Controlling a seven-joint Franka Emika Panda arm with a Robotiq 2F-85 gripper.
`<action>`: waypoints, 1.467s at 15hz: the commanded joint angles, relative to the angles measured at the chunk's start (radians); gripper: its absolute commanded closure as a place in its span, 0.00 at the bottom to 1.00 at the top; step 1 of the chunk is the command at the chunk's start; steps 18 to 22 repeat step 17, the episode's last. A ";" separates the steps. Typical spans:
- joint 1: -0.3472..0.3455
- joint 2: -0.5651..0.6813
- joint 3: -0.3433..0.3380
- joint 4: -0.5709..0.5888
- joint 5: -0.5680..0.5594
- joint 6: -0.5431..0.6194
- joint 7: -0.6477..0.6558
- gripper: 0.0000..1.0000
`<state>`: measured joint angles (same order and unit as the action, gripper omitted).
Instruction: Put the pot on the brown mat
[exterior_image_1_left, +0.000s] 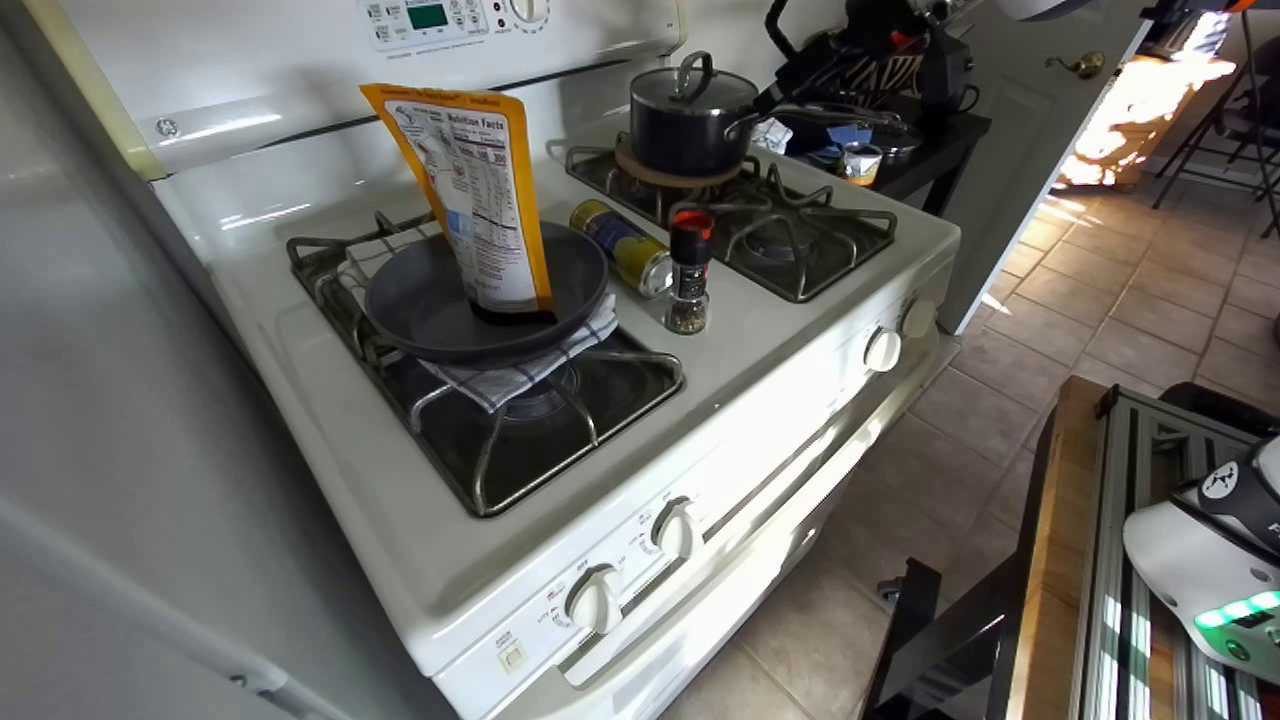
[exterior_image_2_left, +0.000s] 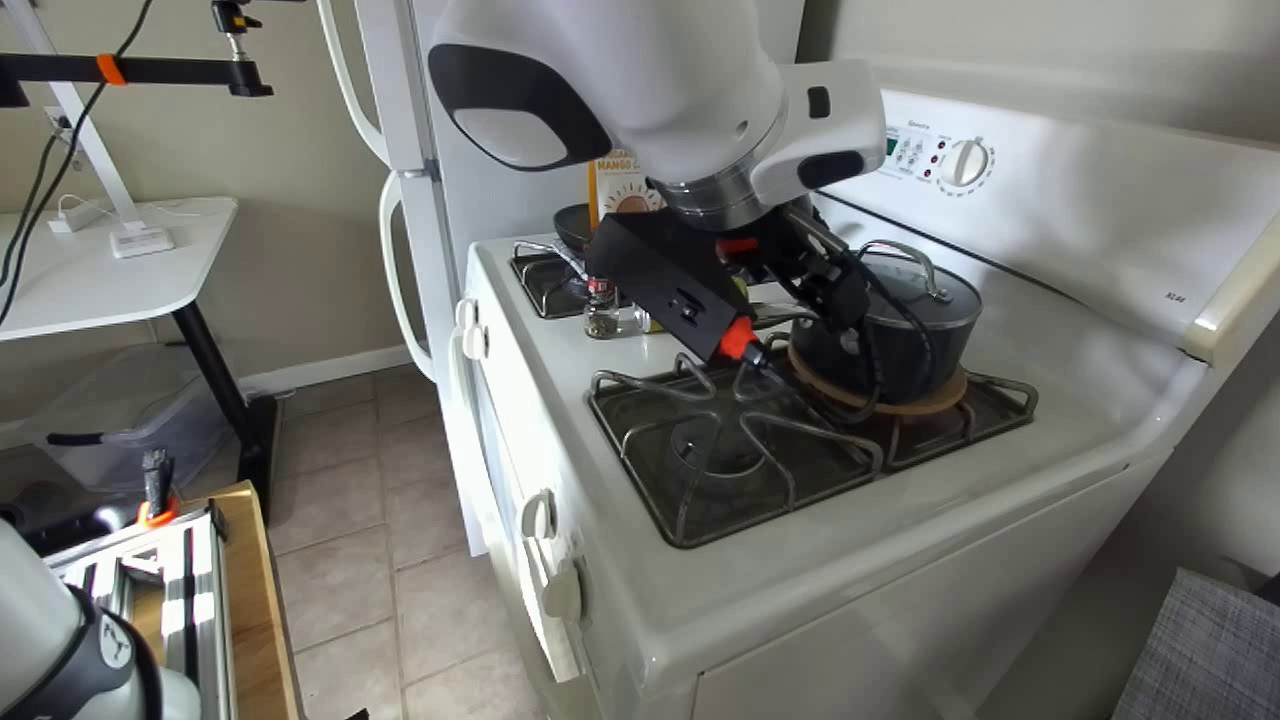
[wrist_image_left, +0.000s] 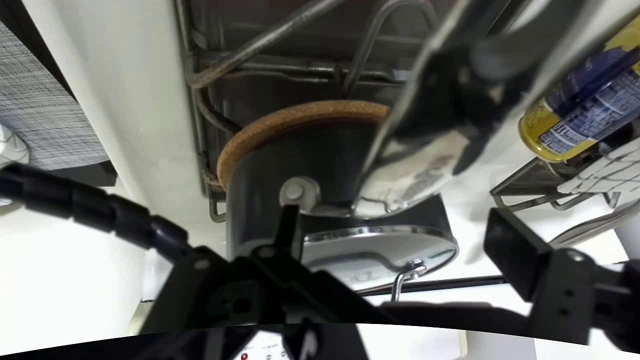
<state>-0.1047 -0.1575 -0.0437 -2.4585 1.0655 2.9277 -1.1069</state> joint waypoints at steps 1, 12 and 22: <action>-0.036 -0.066 0.013 -0.040 -0.147 -0.059 0.117 0.00; -0.062 -0.398 0.078 -0.143 -0.478 -0.102 0.083 0.00; 0.087 -0.443 0.007 -0.130 -0.713 -0.096 0.200 0.00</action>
